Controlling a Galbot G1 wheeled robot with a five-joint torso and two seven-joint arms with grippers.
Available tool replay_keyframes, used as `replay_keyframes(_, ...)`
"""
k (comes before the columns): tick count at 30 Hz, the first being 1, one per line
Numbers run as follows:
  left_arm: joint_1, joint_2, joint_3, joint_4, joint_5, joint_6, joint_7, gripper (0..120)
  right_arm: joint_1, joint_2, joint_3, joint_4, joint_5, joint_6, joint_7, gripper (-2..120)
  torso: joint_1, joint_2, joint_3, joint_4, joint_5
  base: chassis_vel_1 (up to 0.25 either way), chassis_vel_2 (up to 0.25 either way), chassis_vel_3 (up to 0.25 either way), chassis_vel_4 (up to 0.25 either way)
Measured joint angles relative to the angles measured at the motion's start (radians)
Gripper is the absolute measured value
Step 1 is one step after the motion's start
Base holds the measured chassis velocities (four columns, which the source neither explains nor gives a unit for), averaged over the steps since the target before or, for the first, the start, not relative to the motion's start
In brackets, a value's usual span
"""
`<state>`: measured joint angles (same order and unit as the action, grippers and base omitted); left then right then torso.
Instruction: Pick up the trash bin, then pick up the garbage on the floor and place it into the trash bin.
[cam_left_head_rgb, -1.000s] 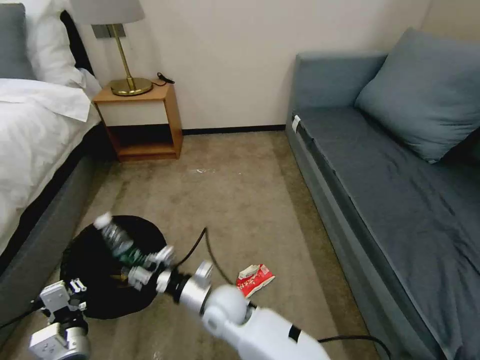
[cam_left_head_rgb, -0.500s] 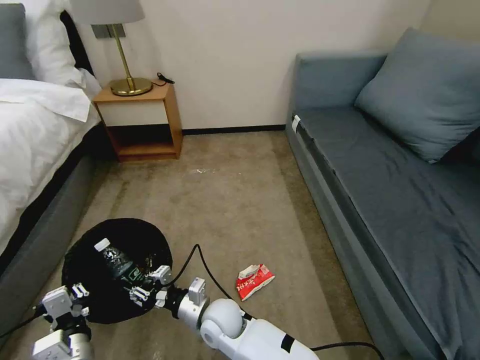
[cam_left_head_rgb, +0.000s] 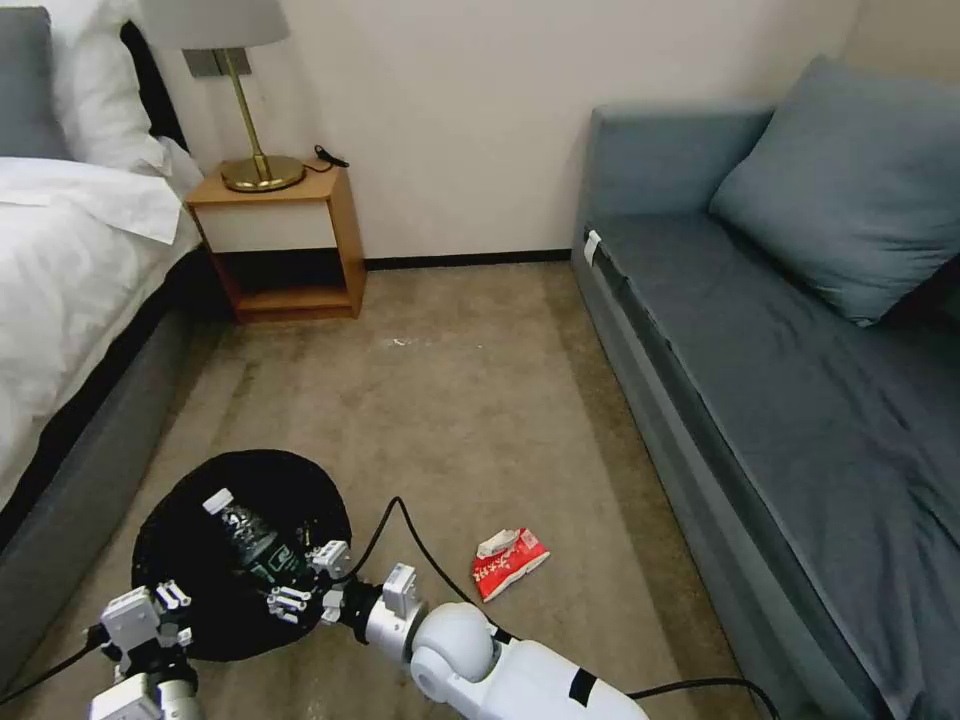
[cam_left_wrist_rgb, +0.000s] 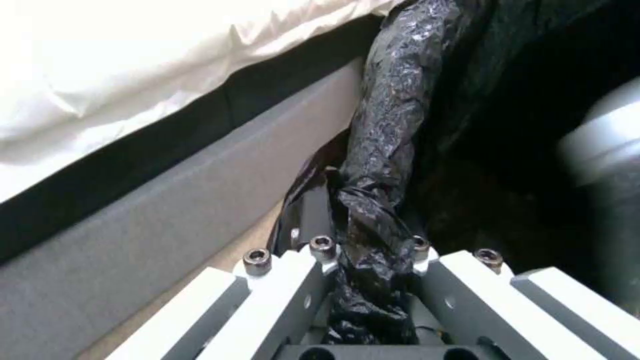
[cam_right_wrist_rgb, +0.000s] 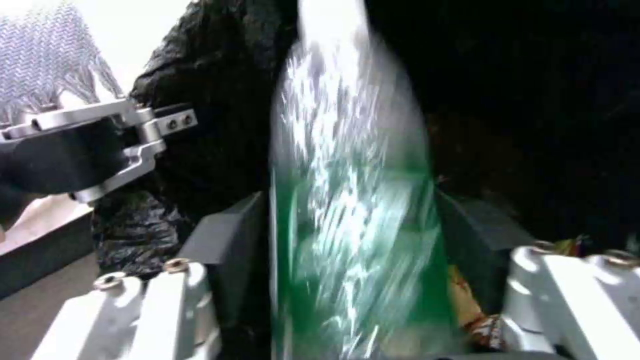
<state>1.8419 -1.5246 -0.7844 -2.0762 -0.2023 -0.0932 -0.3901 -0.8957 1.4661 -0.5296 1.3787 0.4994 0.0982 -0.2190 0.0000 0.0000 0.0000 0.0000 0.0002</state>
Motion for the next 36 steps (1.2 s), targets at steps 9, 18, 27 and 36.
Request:
replay_keyframes(9, -0.004, -0.008, -0.001, 0.009, 0.004, 0.000, 0.000, 3, -0.007, -0.020, 0.012, 0.014, 0.000, 0.007, 0.001, 99, 0.000, 0.000, 0.000, 0.0000, 0.0000, 0.000, 0.000, 0.000, 0.000)
replay_keyframes(18, -0.010, 0.016, -0.020, 0.012, -0.012, 0.000, -0.002, 3, -0.007, -0.137, 0.040, 0.091, -0.019, 0.003, -0.015, 100, 0.000, 0.000, 0.000, 0.0001, 0.0000, 0.000, 0.000, 0.000, 0.000)
replay_keyframes(27, -0.007, 0.026, -0.025, 0.009, -0.014, 0.000, -0.004, 3, -0.019, -0.292, 0.226, 0.019, -0.409, -0.025, -0.150, 100, 0.000, 0.000, 0.000, -0.0001, 0.0002, 0.000, 0.000, 0.000, 0.000)
replay_keyframes(36, -0.004, 0.000, -0.010, 0.009, 0.012, -0.005, -0.005, 3, -0.033, -0.267, 0.400, -0.202, -0.661, 0.023, -0.210, 100, 0.000, 0.000, 0.000, 0.0000, 0.0000, 0.000, 0.000, 0.000, 0.000)
